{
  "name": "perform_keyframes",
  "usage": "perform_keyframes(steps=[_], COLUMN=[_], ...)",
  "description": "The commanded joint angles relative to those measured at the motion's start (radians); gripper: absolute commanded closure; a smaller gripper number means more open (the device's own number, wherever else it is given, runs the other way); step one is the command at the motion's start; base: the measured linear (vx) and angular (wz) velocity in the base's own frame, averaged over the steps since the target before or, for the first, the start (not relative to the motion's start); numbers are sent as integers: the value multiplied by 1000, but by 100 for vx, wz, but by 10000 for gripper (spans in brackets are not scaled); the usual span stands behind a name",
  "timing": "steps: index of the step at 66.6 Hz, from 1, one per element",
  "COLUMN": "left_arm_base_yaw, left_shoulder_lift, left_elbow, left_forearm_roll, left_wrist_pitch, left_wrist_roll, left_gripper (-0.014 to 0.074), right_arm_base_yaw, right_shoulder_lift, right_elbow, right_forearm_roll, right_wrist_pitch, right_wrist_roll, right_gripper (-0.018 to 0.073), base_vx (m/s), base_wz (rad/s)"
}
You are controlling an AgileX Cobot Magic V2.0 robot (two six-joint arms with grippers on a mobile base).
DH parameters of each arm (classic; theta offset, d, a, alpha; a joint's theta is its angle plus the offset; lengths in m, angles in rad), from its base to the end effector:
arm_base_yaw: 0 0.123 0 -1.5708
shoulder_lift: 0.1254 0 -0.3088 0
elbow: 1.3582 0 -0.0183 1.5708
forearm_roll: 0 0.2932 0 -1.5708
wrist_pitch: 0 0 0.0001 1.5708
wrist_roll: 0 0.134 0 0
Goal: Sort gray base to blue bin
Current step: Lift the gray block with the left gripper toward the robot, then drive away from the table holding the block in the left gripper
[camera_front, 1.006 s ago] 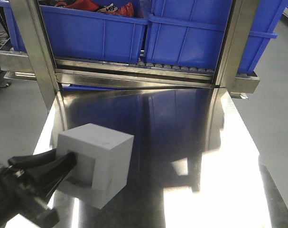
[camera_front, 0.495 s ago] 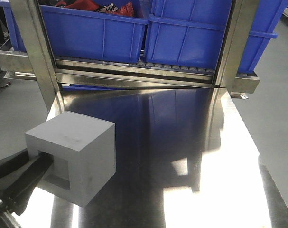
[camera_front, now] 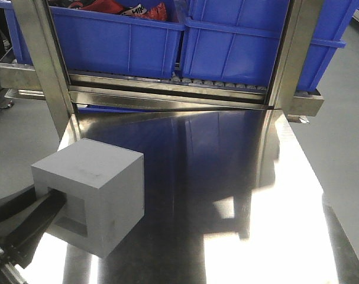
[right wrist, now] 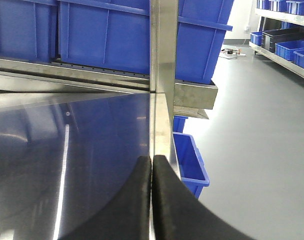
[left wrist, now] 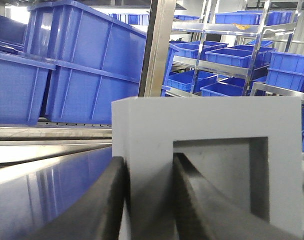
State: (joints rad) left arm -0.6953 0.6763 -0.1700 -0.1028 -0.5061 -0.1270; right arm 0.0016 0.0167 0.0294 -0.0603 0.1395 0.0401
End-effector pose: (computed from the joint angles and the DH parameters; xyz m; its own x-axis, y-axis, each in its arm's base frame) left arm 0.1531 -0.1191 0.2535 -0.0661 -0.2249 -0.9721 0.6016 0.7683 -0.2186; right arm 0.1199 -0.0009 0.1838 -0.0981 -0.0198 -0.9950 0.0048 0.9998 -0.0203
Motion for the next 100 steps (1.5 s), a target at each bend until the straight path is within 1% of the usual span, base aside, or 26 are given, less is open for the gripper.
perform_keyframes(steps=[1,42,100], left_arm_base_yaw=[-6,-6,-6], left_shoulder_lift=[-4,-4,-4], left_elbow=[-27,-27,-27], left_forearm_roll=[-5,-5,-5], left_wrist_pitch=[-114,-113,-113], left_wrist_roll=[-6,-6,-6], left_gripper=[602,602,602], right_arm_base_yaw=[1,1,1], right_shoulder_lift=[10,10,10], right_elbow=[17,17,17], right_forearm_roll=[-7,-7,-7], right_wrist_pitch=[-79,-79,-79], right_wrist_roll=[-7,-7,-7], right_gripper=[568,568,568], base_vx=[0,-2,-10], base_wz=[0,-6,-54])
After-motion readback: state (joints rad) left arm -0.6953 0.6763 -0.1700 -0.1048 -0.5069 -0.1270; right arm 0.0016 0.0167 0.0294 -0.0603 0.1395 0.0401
